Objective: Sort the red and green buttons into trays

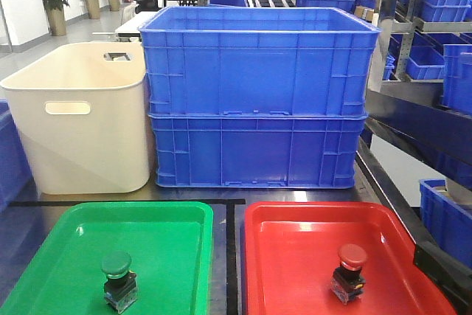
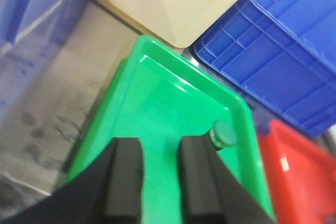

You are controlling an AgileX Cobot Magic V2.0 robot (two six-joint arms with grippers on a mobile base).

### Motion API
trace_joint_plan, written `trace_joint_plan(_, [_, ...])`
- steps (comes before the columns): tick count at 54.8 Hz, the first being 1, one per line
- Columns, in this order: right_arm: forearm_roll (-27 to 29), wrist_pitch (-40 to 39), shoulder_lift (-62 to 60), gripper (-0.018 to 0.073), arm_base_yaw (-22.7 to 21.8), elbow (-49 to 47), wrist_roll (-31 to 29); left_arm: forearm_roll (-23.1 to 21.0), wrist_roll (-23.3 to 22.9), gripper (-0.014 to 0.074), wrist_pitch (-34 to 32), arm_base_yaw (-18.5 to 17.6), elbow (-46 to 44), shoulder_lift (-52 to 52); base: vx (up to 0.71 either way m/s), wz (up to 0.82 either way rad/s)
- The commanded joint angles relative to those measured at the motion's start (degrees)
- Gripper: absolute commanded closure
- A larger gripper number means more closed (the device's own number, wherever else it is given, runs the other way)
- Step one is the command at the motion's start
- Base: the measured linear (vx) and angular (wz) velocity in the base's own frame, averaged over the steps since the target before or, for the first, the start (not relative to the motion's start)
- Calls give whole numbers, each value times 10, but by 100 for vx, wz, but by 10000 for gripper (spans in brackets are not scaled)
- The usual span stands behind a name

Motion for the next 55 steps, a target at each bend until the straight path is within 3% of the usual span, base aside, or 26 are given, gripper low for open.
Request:
trace_joint_plan(1, [0,-45,-1,7,1,-17,-1,17,76,402,-88,-1,21,-22,0,0])
trace_joint_plan(7, [0,-45,-1,7,1,-17,-1,7,196,548,-175,1,91,-61,0,0])
trace_joint_plan(10, [0,-45,-1,7,1,-17,-1,-19,242,605,-219,7,134,-85,0,0])
trace_joint_plan(16, [0,-45,-1,7,1,-17,-1,-71,325,605,-284,33,213,-130,0,0])
trace_joint_plan(22, [0,-45,-1,7,1,-17,-1,-131,369,604,-334,55,279,-170,0,0])
trace_joint_plan(27, [0,-45,-1,7,1,-17,-1,-141,411,604,-374,68,325,-203,0,0])
trace_joint_plan(30, [0,-45,-1,7,1,-17,-1,-137,437,603,-338,74,322,-225,0,0])
trace_joint_plan(37, [0,-45,-1,7,1,-17,-1,-134,525,603,-322,91,323,-265,0,0])
trace_joint_plan(55, [0,-40,-1,7,1,-17,-1,-135,531,603,-323,98,323,-268,0,0])
